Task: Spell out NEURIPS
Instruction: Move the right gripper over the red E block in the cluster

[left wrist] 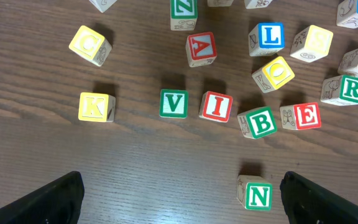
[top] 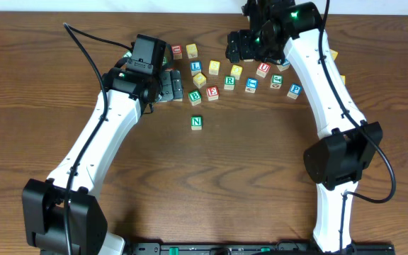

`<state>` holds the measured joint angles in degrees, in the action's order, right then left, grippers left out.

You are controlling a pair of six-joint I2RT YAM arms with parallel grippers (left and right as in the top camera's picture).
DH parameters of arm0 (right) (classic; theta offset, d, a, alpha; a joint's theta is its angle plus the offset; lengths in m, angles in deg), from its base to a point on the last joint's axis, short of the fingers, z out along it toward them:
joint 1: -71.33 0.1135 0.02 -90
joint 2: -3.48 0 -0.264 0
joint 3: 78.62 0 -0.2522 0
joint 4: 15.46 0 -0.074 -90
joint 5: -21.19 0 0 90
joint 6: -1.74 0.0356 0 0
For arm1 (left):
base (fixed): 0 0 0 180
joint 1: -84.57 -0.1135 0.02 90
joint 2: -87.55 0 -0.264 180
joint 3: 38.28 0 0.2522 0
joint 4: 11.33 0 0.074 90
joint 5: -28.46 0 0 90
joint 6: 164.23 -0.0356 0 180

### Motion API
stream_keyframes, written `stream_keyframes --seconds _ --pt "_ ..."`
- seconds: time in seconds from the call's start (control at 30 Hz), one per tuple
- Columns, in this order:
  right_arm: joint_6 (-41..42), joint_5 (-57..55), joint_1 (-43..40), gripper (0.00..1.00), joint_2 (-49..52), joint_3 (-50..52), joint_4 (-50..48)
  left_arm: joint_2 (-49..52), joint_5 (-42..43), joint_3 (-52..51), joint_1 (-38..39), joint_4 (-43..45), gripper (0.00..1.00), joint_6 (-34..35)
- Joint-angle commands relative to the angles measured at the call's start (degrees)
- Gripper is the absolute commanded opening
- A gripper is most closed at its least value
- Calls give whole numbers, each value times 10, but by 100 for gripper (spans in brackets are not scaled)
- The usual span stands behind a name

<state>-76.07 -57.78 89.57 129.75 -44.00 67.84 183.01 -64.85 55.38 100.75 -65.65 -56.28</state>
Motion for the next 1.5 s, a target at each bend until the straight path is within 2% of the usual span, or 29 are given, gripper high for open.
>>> stream_keyframes --seconds 0.0,0.57,0.77,1.1,1.27,1.47 --pt "6 -4 5 89 4 -6 2 4 1 16 0 -1 99 -2" --pt "6 -4 6 93 4 -6 -3 8 2 16 0 38 99 -4" --pt "6 -4 6 93 4 -6 -3 10 44 21 -2 35 99 -47" --pt "6 -4 6 94 4 -6 -1 118 44 183 -1 -73 99 -109" --pt "6 -4 7 94 4 -6 1 149 44 218 -1 -74 99 -106" --pt "20 -4 18 87 9 -4 -4 151 26 218 -11 -69 99 -59"
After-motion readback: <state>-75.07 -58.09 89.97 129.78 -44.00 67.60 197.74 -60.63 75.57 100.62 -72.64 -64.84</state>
